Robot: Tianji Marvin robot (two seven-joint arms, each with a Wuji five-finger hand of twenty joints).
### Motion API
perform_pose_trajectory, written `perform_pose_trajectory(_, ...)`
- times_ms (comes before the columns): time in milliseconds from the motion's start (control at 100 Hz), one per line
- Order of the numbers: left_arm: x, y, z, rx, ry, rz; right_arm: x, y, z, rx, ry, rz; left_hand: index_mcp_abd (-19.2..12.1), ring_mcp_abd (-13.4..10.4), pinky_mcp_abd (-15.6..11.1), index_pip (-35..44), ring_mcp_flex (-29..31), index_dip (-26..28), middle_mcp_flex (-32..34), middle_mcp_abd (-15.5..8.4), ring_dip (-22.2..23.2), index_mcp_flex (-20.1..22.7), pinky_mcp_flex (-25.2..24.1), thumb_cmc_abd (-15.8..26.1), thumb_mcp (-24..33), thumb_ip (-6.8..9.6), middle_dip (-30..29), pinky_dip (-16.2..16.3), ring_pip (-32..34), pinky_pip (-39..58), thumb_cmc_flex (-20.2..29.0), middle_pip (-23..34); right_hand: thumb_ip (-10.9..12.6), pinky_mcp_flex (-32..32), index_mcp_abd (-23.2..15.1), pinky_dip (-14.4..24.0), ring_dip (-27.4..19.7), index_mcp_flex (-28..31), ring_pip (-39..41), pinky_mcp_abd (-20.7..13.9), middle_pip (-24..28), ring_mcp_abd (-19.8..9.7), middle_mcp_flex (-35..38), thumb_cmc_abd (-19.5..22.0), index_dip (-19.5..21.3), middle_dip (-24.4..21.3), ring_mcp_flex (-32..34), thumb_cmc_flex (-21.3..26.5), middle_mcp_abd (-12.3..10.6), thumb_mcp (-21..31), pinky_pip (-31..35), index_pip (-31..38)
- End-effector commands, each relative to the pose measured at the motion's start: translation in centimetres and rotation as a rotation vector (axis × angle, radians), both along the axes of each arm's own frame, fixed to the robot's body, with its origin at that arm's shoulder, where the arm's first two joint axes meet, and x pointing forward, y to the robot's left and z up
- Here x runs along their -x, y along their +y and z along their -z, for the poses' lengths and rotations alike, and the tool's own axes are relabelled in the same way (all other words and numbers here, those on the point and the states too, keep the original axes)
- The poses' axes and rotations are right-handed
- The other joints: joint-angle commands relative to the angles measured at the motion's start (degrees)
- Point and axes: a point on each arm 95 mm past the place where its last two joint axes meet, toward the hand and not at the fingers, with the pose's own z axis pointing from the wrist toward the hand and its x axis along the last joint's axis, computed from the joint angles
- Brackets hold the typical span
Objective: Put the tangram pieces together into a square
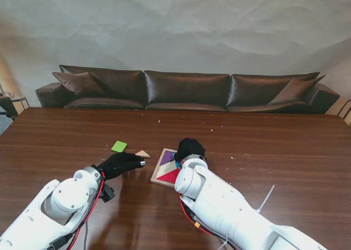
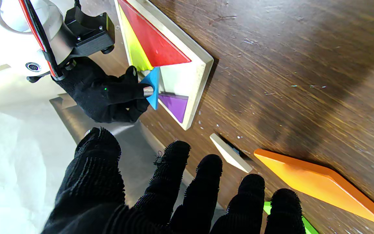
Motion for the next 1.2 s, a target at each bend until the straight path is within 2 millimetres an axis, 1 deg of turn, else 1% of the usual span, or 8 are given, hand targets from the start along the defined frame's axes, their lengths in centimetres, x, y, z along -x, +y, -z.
perform_pose_trajectory(0, 0.1, -0.2, 0.1, 0.0, 0.015, 0.015, 0.1, -0.2, 0.3, 0.011, 0.013, -0.014, -0.2, 0.1, -0.9, 0.1, 0.5, 0.4, 0.6, 0.2, 0.3, 0.9, 0.2, 2.7, -1.4, 0.91, 0.4, 0.4, 0.1, 0.2, -0.4, 0.3, 0.4, 15.1, -1.1, -0.1, -0.4, -1.1, -0.5, 0.8, 0.1, 1.5, 0.9, -3.3, 0.9, 0.3, -4.4, 2.3, -1.7, 1.1, -0.5, 0.5)
perform_pose_trajectory(610, -0.1, -0.4, 0.0, 0.002, 0.015, 0.02, -0.4, -1.0, -0.3, 0.084, -0.033, -0.073, 0.1, 0.2, -0.8, 0.2, 0.7, 0.4, 1.1, 0.5, 0.3, 1.2, 0.2, 2.6, -1.4, 0.91, 0.4, 0.3, 0.2, 0.2, -0.3, 0.4, 0.5, 13.0, 0.8, -0.2, 0.8, -1.4, -4.7, 1.4, 3.2, 1.9, -4.0, -0.6, 3.3, -2.8, -4.0, -4.4, -1.0, 0.0, -1.8, -5.3)
perform_pose_trajectory(710, -0.1, -0.4, 0.0, 0.003, 0.015, 0.021, -0.5, -1.1, -0.5, 0.092, -0.046, -0.089, 0.2, 0.2, -0.9, 0.2, 0.8, 0.4, 1.0, 0.5, 0.3, 1.3, 0.3, 2.7, -1.3, 0.92, 0.4, 0.3, 0.2, 0.2, -0.3, 0.4, 0.7, 11.2, -1.1, 0.2, 1.7, -3.9, -6.7, 3.7, 3.6, 3.9, -6.0, 4.8, 3.3, -3.2, -4.0, -3.8, -0.7, -0.4, -2.1, -4.3)
perform_pose_trajectory(780, -0.1, -0.5, 0.0, 0.002, 0.015, 0.021, -0.6, -1.2, -0.7, 0.102, -0.052, -0.121, 0.0, 0.2, -0.9, 0.2, 0.8, 0.4, 1.2, 0.6, 0.3, 1.3, 0.3, 2.7, -1.4, 0.91, 0.4, 0.3, 0.2, 0.2, -0.3, 0.4, 2.4, 8.8, -5.2, 1.0, 1.7, -5.9, -8.6, 5.3, 4.3, 5.6, -8.8, 12.1, 2.5, -2.8, -4.2, -2.9, -0.6, 0.9, -2.0, -3.5)
perform_pose_trajectory(890, -0.1, -0.5, -0.1, 0.002, 0.014, 0.02, -0.6, -1.5, -1.1, 0.126, -0.057, -0.188, 0.1, 0.2, -0.8, 0.2, 0.8, 0.4, 1.2, 0.6, 0.3, 1.3, 0.3, 2.6, -1.3, 0.92, 0.4, 0.3, 0.2, 0.2, -0.2, 0.4, 4.7, 3.4, -11.7, 3.8, 3.3, -6.2, -9.1, 7.5, 9.0, 7.2, -12.7, 22.8, 2.0, 3.1, -4.6, 2.9, -1.3, 2.7, -0.6, -7.0)
perform_pose_trajectory(1070, 0.0, -0.4, -0.1, 0.001, 0.015, 0.018, -0.8, -2.0, -1.3, 0.194, -0.052, -0.3, 0.0, 0.2, -0.8, 0.2, 0.8, 0.4, 1.2, 0.5, 0.3, 1.3, 0.3, 2.7, -1.4, 0.91, 0.4, 0.3, 0.2, 0.2, -0.3, 0.4, 3.8, -2.5, -14.4, 6.0, 7.8, -3.9, -0.3, 7.1, 16.1, 6.8, -17.6, 26.5, 6.4, 11.0, -9.2, 9.7, -2.0, 0.1, 2.2, -17.7)
perform_pose_trajectory(1110, 0.1, -0.4, -0.1, 0.001, 0.015, 0.017, -0.8, -2.1, -1.3, 0.205, -0.052, -0.315, 0.2, 0.3, -0.9, 0.2, 0.8, 0.4, 1.1, 0.7, 0.3, 1.3, 0.3, 2.6, -1.3, 0.92, 0.4, 0.3, 0.2, 0.2, -0.2, 0.4, 3.8, -2.9, -14.9, 5.8, 7.4, -3.8, 1.7, 6.8, 17.5, 6.4, -18.1, 26.9, 10.7, 11.9, -9.5, 10.3, -2.2, -0.1, 2.6, -20.2)
perform_pose_trajectory(1190, 0.1, -0.4, -0.1, 0.0, 0.015, 0.015, -0.9, -2.2, -1.2, 0.22, -0.047, -0.334, 0.0, 0.2, -0.8, 0.2, 0.8, 0.4, 1.2, 0.6, 0.3, 1.3, 0.3, 2.7, -1.3, 0.92, 0.4, 0.3, 0.2, 0.2, -0.2, 0.4, 3.9, -3.5, -15.3, 6.0, 8.0, -4.8, 3.8, 6.6, 19.1, 6.1, -19.1, 27.7, 10.8, 13.5, -9.7, 10.9, -2.3, -0.7, 3.1, -21.3)
